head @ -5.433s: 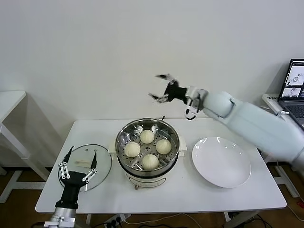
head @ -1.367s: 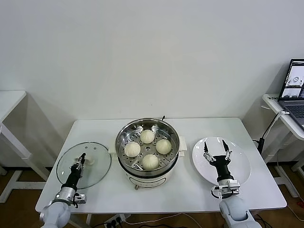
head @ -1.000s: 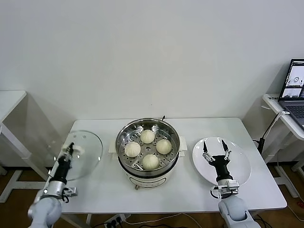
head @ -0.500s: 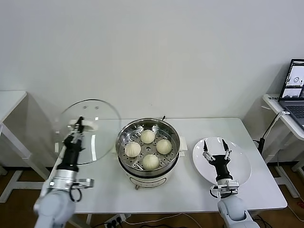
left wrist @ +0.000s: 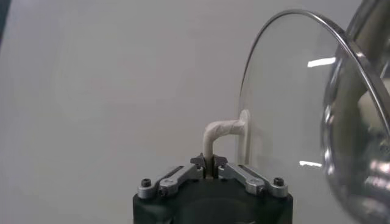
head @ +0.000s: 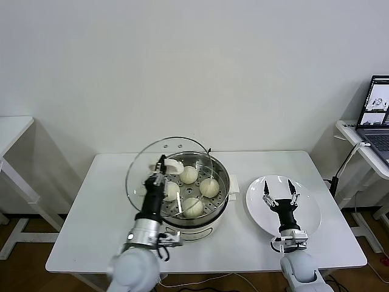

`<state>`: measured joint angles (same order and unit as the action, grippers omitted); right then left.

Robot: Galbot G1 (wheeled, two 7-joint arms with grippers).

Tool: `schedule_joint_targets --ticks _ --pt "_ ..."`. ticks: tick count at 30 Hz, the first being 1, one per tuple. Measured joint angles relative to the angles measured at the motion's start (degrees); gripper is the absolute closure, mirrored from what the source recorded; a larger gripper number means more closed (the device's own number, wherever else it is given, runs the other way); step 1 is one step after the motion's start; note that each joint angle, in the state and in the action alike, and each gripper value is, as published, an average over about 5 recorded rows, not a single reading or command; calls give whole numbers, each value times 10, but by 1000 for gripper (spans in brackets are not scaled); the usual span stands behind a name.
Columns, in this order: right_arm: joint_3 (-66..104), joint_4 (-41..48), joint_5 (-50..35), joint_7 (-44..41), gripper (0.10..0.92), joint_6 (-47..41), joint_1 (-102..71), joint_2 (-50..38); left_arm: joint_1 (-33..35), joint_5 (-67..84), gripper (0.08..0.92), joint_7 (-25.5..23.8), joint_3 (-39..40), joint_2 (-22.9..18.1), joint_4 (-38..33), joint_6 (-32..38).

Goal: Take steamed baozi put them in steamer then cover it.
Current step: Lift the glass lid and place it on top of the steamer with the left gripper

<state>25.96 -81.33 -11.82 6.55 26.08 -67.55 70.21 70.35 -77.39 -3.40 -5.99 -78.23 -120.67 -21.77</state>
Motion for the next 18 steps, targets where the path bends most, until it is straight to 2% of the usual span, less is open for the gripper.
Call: schedule_joint_targets --ticks 7,18 --pt "2 5 2 0 203 0 1 4 -41 -36 814 -37 43 -36 52 -40" --pt "3 12 6 -1 203 0 3 9 -68 -92 814 -59 66 -77 114 -56"
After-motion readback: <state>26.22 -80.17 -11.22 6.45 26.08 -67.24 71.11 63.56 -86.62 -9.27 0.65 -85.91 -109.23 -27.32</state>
